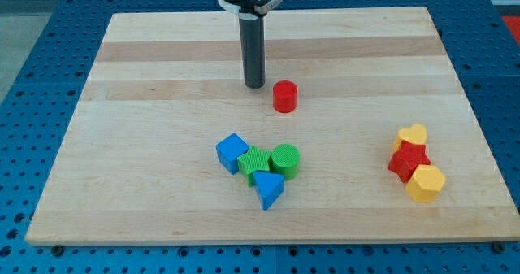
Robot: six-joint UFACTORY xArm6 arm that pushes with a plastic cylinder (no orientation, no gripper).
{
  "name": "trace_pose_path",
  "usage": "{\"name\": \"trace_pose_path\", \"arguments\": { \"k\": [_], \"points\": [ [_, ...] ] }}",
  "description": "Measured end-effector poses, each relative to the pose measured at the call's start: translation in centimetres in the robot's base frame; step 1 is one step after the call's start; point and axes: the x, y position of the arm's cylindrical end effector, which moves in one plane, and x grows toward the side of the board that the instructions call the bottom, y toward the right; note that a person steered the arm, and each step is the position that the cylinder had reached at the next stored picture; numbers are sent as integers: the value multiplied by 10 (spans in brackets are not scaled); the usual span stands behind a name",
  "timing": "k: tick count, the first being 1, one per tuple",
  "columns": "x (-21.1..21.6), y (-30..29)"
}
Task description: Push the red circle into the red star
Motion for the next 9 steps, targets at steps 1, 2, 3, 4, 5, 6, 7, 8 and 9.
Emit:
{"name": "trace_pose_path", "arguments": {
  "k": [1, 2, 3, 4, 5, 6, 7, 8, 9],
  "points": [
    [11, 0],
    [16, 10],
    [17, 34],
    [22, 62],
    [36, 80],
    [56, 86],
    [75, 86],
    [77, 77],
    [78, 60]
  ]
}}
